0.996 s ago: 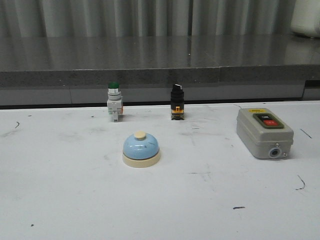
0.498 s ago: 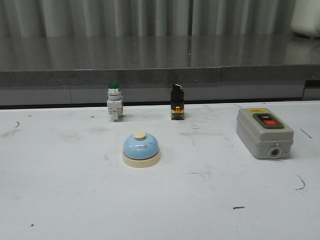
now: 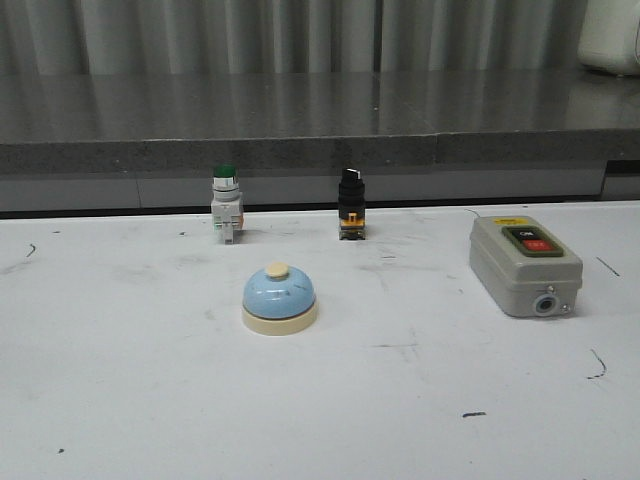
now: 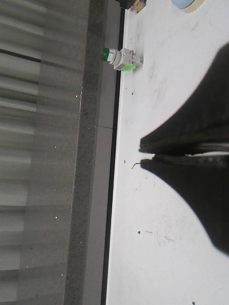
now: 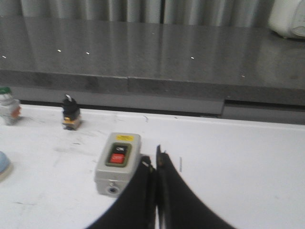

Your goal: Place and press bell with both arms

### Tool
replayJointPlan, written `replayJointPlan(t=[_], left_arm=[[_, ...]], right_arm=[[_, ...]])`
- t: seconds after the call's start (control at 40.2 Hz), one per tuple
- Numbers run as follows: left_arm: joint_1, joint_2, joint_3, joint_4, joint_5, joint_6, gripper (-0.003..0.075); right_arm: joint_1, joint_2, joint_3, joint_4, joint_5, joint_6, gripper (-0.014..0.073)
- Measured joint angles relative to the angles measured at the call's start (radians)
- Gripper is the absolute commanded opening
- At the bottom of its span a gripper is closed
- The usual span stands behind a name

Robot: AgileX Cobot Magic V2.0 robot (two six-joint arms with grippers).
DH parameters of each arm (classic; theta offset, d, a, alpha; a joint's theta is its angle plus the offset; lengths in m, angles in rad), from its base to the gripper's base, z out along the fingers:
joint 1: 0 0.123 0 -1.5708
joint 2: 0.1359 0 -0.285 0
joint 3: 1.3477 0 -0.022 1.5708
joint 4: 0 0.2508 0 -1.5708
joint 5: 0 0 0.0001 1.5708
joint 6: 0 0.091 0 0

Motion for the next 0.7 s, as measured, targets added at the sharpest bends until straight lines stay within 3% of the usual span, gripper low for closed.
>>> replayJointPlan(t=[0.224, 0.697], left_arm=[[0.002, 0.000, 0.000, 0.000, 0.000, 0.000, -0.0020], [0.004, 0.000, 0.000, 0.000, 0.000, 0.000, -0.0020]], right_arm=[[-0.052, -0.154, 0.170, -0.038, 0.004, -0.003, -0.0069], [-0.056, -0.175, 0.184, -0.040, 0.090, -0.007, -0.0069]])
